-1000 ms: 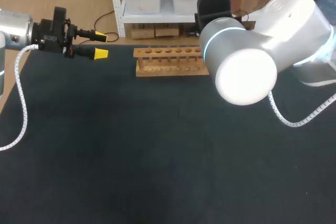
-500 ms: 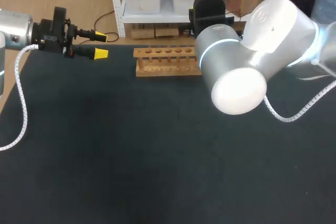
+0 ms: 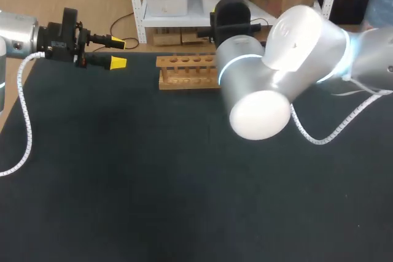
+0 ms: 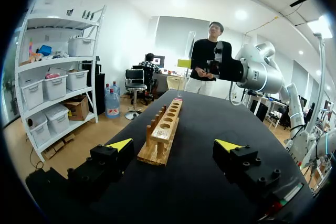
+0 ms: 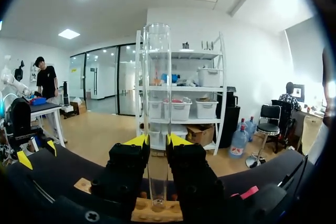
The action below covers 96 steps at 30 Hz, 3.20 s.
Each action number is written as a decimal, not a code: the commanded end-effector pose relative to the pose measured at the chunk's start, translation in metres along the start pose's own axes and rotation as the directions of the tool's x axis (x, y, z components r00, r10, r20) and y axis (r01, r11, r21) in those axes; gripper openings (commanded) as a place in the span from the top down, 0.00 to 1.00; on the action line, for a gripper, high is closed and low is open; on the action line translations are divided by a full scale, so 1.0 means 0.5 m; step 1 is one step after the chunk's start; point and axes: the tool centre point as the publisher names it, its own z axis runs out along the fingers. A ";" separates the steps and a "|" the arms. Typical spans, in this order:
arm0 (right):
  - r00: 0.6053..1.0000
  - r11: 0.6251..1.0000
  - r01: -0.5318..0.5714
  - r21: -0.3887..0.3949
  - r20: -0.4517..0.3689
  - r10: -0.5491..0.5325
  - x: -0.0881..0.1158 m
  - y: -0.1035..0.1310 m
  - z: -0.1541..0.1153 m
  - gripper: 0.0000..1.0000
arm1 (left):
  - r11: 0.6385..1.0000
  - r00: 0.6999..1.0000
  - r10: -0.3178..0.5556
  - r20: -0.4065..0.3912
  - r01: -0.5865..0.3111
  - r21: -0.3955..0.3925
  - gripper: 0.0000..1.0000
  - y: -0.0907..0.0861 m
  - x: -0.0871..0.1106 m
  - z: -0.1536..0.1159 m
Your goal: Grasp the test tube, adjust it, and insert it.
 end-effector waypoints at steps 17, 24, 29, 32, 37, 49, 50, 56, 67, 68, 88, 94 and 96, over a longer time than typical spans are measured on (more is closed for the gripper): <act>1.000 1.000 -0.005 0.011 -0.013 0.005 0.050 -0.002 0.035 1.00 | 1.000 1.000 0.002 0.001 -0.002 0.000 0.00 0.000 0.002 0.000; 1.000 1.000 -0.006 0.017 -0.014 0.006 0.061 -0.009 0.040 1.00 | 1.000 1.000 0.002 0.001 -0.002 0.000 0.00 0.000 0.002 0.000; 1.000 0.999 -0.017 0.027 -0.014 0.017 0.066 -0.016 0.040 1.00 | 1.000 1.000 0.002 0.001 -0.002 0.000 0.00 0.000 0.002 0.000; 1.000 1.000 -0.017 0.024 -0.016 0.017 0.069 -0.015 0.040 1.00 | 1.000 1.000 0.002 0.001 -0.002 0.000 0.00 0.000 0.002 0.000; 1.000 1.000 -0.020 0.023 -0.016 0.021 0.069 -0.013 0.040 1.00 | 1.000 1.000 0.002 0.001 -0.002 0.000 0.00 0.000 0.002 0.000; 0.999 0.999 -0.037 0.023 -0.022 0.037 0.081 -0.005 0.046 1.00 | 1.000 1.000 0.002 0.001 -0.002 0.000 0.00 0.000 0.002 0.000; 0.999 0.999 -0.037 0.023 -0.022 0.038 0.082 -0.005 0.047 1.00 | 1.000 1.000 0.002 0.001 -0.002 0.000 0.00 0.000 0.002 0.000; 0.998 0.999 -0.047 0.025 -0.028 0.047 0.095 -0.004 0.050 1.00 | 1.000 1.000 0.002 0.001 -0.002 0.000 0.00 0.000 0.002 0.000; 0.996 0.996 -0.074 0.040 -0.048 0.076 0.124 -0.007 0.050 1.00 | 1.000 1.000 0.002 0.001 -0.002 0.000 0.00 0.000 0.002 0.000; 0.996 0.996 -0.076 0.041 -0.051 0.078 0.126 -0.007 0.050 1.00 | 1.000 1.000 0.002 0.001 -0.002 0.000 0.00 0.000 0.002 0.000; 0.986 0.992 -0.116 0.044 -0.118 0.121 0.194 0.003 0.057 1.00 | 1.000 1.000 0.002 0.001 -0.002 0.000 0.00 0.000 0.002 0.000; 0.983 0.990 -0.131 0.055 -0.120 0.136 0.204 0.004 0.062 1.00 | 1.000 1.000 0.002 0.001 -0.002 0.000 0.00 0.000 0.002 0.000; 0.983 0.990 -0.133 0.056 -0.120 0.139 0.206 0.005 0.063 1.00 | 1.000 1.000 0.002 0.001 -0.002 0.000 0.00 0.000 0.002 0.000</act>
